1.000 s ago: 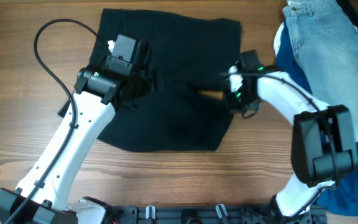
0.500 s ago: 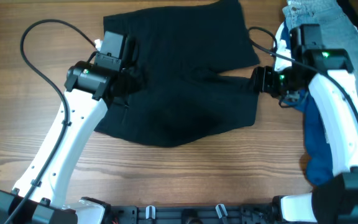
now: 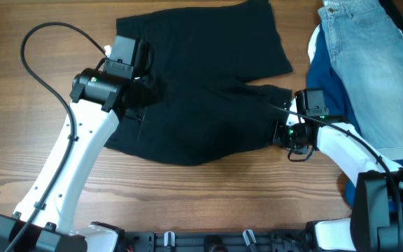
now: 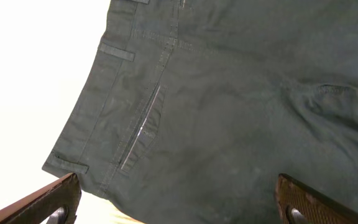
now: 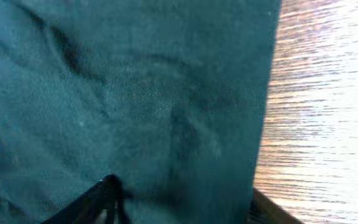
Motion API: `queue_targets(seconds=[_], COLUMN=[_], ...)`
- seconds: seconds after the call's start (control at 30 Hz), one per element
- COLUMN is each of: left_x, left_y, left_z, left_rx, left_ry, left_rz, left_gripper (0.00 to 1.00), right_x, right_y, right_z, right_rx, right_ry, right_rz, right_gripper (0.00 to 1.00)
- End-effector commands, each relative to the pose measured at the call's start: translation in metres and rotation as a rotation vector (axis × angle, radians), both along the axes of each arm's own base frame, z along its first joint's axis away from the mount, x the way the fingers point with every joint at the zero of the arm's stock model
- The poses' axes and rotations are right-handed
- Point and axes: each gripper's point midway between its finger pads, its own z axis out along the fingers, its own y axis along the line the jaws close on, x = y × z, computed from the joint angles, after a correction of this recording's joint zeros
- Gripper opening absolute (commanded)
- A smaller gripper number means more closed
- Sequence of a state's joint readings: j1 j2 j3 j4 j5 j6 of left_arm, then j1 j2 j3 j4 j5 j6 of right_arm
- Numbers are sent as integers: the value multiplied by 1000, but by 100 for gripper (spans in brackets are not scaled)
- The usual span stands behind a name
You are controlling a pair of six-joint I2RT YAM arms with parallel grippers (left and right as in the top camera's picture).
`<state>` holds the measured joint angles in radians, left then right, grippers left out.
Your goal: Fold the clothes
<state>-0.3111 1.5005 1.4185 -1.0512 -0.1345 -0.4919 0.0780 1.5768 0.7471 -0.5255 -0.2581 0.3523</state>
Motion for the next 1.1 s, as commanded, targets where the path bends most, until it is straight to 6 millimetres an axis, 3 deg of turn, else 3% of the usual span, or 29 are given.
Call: queue_targets(seconds=[0.0,0.03,0.1,0.2,0.23,0.27,0.33,0.47,0.53,0.6,0.63,0.67,0.7,0.77,0.93,1.07], left_x=[0,-1,-2,-5,-5,-5,-5,-5,-5,-4,-3,-2,-1,0,3,3], left_y=[1,2,2,2,2,2,2,2,2,2,2,1,1,1,0,0], left_z=[5,5,4,3,3,3,3,3,3,3,4,4,3,-2,-17,-18], left_rx=[-2,-1,1,2,2,3,3,4,4,3,1,0,0,5,18,19], left_ry=[-13,-10,-5,8,9,9,9,9,8,5,0,-4,-3,13,54,59], left_rz=[-8,-8,-8,-9,-9,-9,-9,-12,-12,-12,-12,-12,-12,-12,-12,-12], left_gripper=[100,100,100,100,100,100,100,100,100,100,100,100,100,100,100,100], right_x=[-5,-8,-19,-37,-39,-35,-19,47,92,135,150,157,158,144,95,63], right_y=[0,0,-1,-3,-3,-3,-1,6,10,16,21,25,26,24,16,17], right_z=[-5,-1,26,95,107,116,111,88,93,112,121,126,127,120,113,70], right_rx=[2,1,-3,-8,-11,-15,-14,-9,-7,16,42,59,60,50,-1,-32], right_ry=[21,35,77,110,119,121,131,73,-63,-241,-317,-354,-360,-304,-143,-41], right_rz=[-13,-14,-14,-4,14,37,61,93,103,108,116,124,128,151,222,241], right_gripper=[4,4,4,4,4,4,4,4,4,5,19,54,80,92,88,69])
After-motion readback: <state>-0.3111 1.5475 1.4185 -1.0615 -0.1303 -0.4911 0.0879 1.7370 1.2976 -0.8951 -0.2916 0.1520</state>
